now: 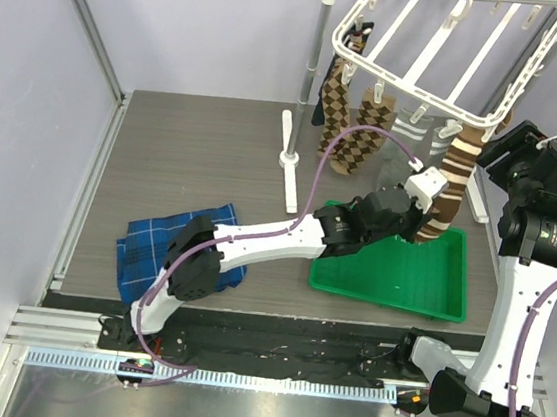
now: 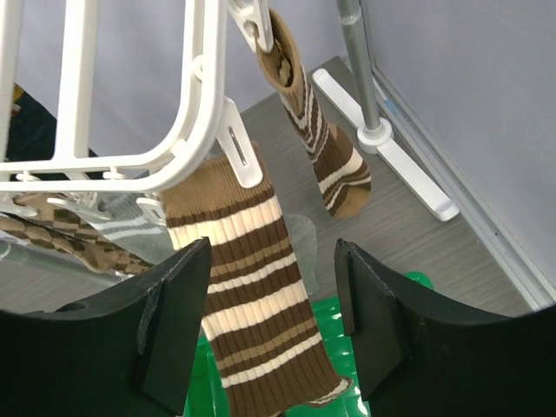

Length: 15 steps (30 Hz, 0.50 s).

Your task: Remove the socks clipped to the hanger

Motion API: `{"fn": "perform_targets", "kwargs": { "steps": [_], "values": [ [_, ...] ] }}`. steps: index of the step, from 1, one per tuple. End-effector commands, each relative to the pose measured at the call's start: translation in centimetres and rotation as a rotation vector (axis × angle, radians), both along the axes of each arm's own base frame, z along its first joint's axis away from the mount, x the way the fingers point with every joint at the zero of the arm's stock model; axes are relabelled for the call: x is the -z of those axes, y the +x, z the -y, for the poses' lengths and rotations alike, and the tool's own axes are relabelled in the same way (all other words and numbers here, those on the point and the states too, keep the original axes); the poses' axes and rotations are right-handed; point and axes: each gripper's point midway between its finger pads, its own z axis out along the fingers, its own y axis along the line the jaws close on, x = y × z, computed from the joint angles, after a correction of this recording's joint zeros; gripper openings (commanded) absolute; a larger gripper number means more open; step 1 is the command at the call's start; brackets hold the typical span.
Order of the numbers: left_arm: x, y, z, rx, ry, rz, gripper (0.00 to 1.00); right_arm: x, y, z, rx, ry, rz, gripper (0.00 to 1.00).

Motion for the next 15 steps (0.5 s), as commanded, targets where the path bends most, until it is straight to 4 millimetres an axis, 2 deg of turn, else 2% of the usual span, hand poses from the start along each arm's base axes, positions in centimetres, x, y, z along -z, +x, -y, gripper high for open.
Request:
{"fn": "perform_targets", "kwargs": {
  "steps": [1, 2, 5, 7, 8, 11, 15],
  "values": [
    [-1.8, 0.3, 0.7, -0.069, -0.006, 0.090, 0.00, -4.3, 0.0, 0.4, -0.003, -0.084, 0.114, 0.66],
    [-1.2, 0.4, 0.9, -0.068, 0.005, 0.090, 0.00, -4.2, 0.1, 0.5, -0.008, -0.101, 0.111, 0.65],
    [-0.9, 0.3, 1.5, -0.065, 0.008, 0.098, 0.00, -4.0, 0.2, 0.9, -0.002, -0.139, 0.109, 0.64],
    [-1.3, 0.4, 1.8, -0.067, -0.003, 0.103, 0.00, -4.7, 0.4, 1.0, 0.001, -0.166, 0.147, 0.63],
    [-1.6, 0.4, 2.0, -0.067, -0.009, 0.106, 0.00, -4.1, 0.7, 1.1, -0.005, -0.171, 0.141, 0.63],
    [-1.9, 0.5, 2.6, -0.065, -0.018, 0.118, 0.00, -4.2, 1.5, 1.2, -0.020, -0.208, 0.160, 0.61],
    [-1.4, 0.2, 3.7, -0.045, -0.016, 0.122, 0.00, -3.7, 2.3, 1.1, -0.032, -0.249, 0.154, 0.61]
  ]
}}
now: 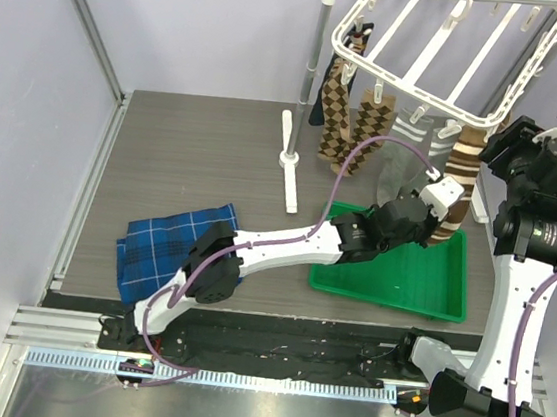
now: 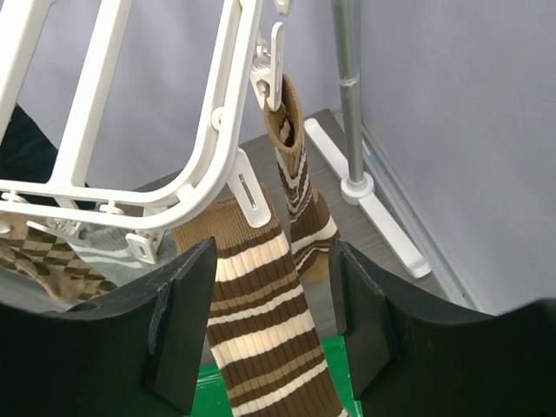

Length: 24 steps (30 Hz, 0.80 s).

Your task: Remove the socks clipped to the hanger

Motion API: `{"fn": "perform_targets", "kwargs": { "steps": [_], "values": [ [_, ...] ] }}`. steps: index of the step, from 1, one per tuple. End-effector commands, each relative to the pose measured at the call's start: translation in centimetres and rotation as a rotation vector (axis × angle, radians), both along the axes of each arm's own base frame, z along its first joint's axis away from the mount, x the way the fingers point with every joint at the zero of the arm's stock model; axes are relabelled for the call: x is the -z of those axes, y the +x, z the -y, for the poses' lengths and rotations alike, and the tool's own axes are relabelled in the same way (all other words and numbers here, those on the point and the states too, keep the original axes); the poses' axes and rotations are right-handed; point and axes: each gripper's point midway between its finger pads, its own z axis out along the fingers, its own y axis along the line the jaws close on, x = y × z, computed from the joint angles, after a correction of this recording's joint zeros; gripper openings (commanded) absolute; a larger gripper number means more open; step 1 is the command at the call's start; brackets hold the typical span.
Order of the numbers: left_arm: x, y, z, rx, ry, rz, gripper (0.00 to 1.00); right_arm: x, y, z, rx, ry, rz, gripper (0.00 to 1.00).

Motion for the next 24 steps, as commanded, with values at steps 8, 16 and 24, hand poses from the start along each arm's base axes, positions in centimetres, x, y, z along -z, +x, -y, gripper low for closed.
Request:
{"fn": "perform_targets", "kwargs": {
  "steps": [8, 16, 24],
  "values": [
    [-1.8, -0.5, 2.1, 0.033, -0.057, 0.039, 0.00, -0.8, 1.9, -0.5, -0.042, -0.154, 0.095, 0.61],
    [-2.2, -2.4, 3.3, 0.078, -0.070, 0.048, 0.00, -0.4, 2.8, 0.5, 0.016, -0.184, 0.121, 0.60],
    [-2.2, -2.8, 3.8, 0.086, -0.079, 0.051, 0.00, 0.0, 3.8, -0.9, 0.021, -0.302, 0.104, 0.60]
  ]
}}
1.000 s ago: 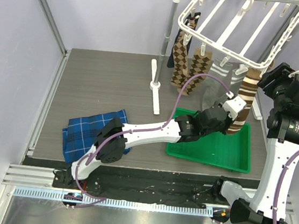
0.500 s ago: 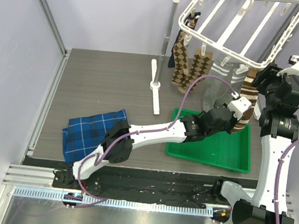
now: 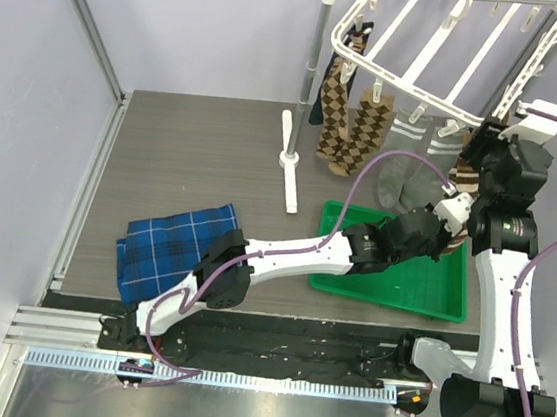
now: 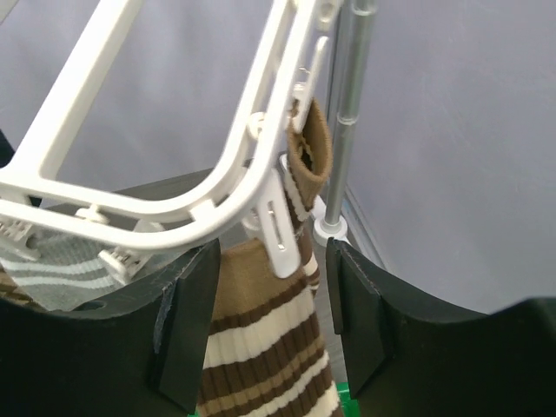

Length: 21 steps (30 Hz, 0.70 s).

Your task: Remove the socks clipped to the hanger

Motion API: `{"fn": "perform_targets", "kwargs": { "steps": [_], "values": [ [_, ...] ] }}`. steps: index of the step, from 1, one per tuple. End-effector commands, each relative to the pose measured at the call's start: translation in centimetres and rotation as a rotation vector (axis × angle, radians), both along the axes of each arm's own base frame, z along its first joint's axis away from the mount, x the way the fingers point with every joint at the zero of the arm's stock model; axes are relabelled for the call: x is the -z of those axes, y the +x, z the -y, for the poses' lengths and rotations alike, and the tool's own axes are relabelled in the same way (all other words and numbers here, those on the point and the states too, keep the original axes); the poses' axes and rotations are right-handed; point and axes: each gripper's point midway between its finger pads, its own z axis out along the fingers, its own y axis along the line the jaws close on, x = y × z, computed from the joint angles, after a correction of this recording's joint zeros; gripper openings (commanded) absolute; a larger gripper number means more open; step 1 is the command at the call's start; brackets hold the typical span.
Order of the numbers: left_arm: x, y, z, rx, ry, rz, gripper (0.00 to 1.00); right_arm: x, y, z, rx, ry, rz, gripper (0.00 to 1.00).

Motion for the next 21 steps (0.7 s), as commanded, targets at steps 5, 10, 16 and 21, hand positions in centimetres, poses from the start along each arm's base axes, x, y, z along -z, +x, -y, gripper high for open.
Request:
{"fn": "perform_targets", "kwargs": {
  "steps": [5, 10, 16, 21],
  "values": [
    [-2.4, -0.2, -0.3, -0.005, -0.042, 0.017, 0.00, -2.5, 0.2, 0.0, 0.086, 0.059, -0.030, 0.61],
    [-4.3, -0.1, -3.1, -0.003, -0.063, -0.040, 0.00, -3.7, -1.1, -2.6, -0.037, 0.142, -0.095, 0.64],
    [-5.9, 1.7, -9.7, -0.009, -0.127, -0.154, 0.00, -3.9, -2.2, -3.7, -0.129, 0.251, -0.128, 0.64],
    [-8.8, 3.5, -15.5, -0.029, -0.202, -0.227, 0.00, -3.6, -1.5, -4.7, -0.311, 0.382, -0.150, 0.62]
  ]
}}
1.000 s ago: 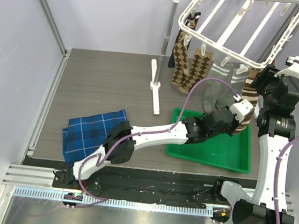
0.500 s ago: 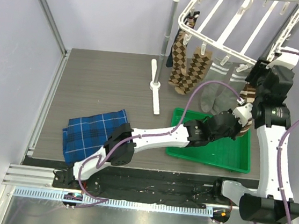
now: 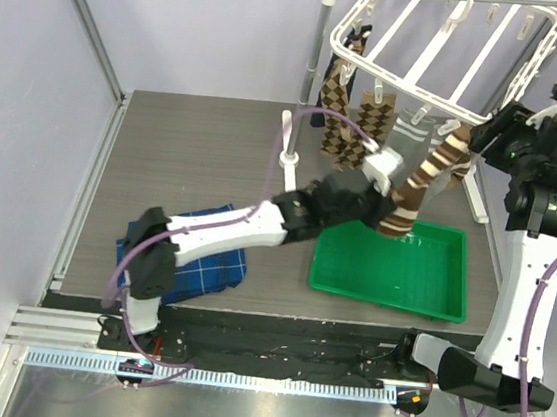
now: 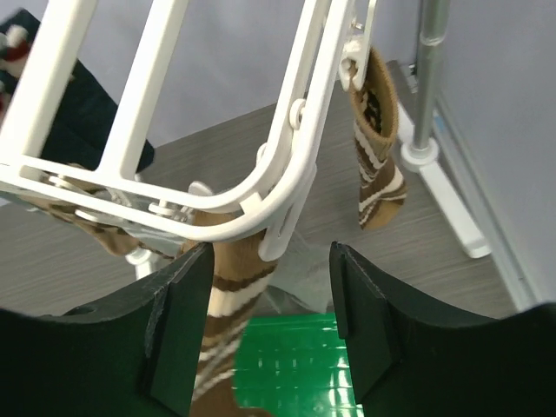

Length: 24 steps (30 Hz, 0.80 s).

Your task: Remove the socks clipped to the hanger

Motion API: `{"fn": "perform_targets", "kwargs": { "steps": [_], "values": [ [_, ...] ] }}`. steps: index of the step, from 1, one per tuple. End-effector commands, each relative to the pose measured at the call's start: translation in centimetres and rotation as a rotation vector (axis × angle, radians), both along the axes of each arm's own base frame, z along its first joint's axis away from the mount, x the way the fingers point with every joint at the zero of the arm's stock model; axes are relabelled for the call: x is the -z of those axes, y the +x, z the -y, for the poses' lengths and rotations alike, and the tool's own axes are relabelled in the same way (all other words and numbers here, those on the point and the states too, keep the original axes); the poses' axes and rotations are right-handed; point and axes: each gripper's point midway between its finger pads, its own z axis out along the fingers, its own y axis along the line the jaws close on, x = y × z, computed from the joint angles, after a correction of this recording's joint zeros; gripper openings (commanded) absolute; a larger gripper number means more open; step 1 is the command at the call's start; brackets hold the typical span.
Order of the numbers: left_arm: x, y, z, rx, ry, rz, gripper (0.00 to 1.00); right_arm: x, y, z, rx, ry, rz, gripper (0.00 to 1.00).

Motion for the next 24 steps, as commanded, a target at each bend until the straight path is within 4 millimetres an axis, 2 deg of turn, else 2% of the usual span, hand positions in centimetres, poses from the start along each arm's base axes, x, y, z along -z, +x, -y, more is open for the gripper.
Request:
{"fn": "perform_targets", "kwargs": {
  "steps": [1, 2, 4, 6, 7, 8, 9, 10, 12, 13, 14, 15, 16, 17, 20, 22, 24],
  "values": [
    [-7.2, 0.6, -4.0, 0.019, -0.194, -0.048, 0.00, -1.4, 0.1, -2.5, -0.207, 0.163, 0.044, 0.63],
    [-8.1, 1.4, -5.2, 0.004, -0.212, -0.053, 0.00, -1.8, 0.0, -2.8, -0.235, 0.172, 0.063, 0.62],
    [-8.0, 1.5, -6.1, 0.006, -0.192, -0.072, 0.00, -1.7, -0.5, -3.9, -0.334, 0.244, 0.083, 0.63],
    [-8.4, 2.0, -7.3, -0.013, -0.185, -0.075, 0.00, -3.4, -1.0, -4.5, -0.398, 0.262, 0.163, 0.64],
    [-8.1, 2.0, -7.8, -0.014, -0.170, -0.088, 0.00, -2.8, -1.0, -4.8, -0.414, 0.347, 0.157, 0.64],
    [-8.2, 2.5, -8.4, -0.029, -0.167, -0.091, 0.00, -4.4, -1.5, -5.2, -0.482, 0.339, 0.225, 0.65],
    [-8.8, 2.5, -8.9, -0.031, -0.176, -0.097, 0.00, -4.6, -1.6, -5.2, -0.497, 0.369, 0.244, 0.66],
    [-8.8, 2.5, -9.2, -0.029, -0.169, -0.112, 0.00, -3.8, -1.4, -5.2, -0.498, 0.450, 0.233, 0.67],
    [-8.9, 3.3, -10.3, -0.047, -0.168, -0.146, 0.00, -4.8, -1.7, -4.9, -0.544, 0.452, 0.294, 0.67],
    [-9.4, 3.6, -10.6, -0.048, -0.179, -0.152, 0.00, -4.0, -1.6, -5.0, -0.546, 0.543, 0.282, 0.68],
    [-9.5, 3.5, -10.7, -0.031, -0.181, -0.168, 0.00, -5.7, -1.8, -5.2, -0.600, 0.479, 0.376, 0.68],
    [-9.4, 4.1, -11.3, -0.044, -0.178, -0.180, 0.00, -5.8, -2.3, -5.5, -0.638, 0.483, 0.392, 0.68],
    [-9.9, 4.1, -11.5, -0.042, -0.190, -0.190, 0.00, -5.1, -2.1, -5.5, -0.651, 0.519, 0.391, 0.68],
    [-10.0, 4.1, -11.7, -0.038, -0.192, -0.199, 0.00, -5.7, -2.4, -5.7, -0.676, 0.510, 0.422, 0.68],
    [-10.2, 4.7, -12.4, -0.047, -0.213, -0.233, 0.00, -4.8, -2.2, -5.8, -0.717, 0.511, 0.424, 0.69],
    [-10.1, 4.6, -12.6, -0.037, -0.217, -0.248, 0.00, -4.0, -2.0, -5.8, -0.726, 0.517, 0.419, 0.69],
    [-10.0, 4.3, -12.5, -0.016, -0.219, -0.265, 0.00, -4.3, -2.3, -6.0, -0.754, 0.488, 0.452, 0.69]
  ]
}}
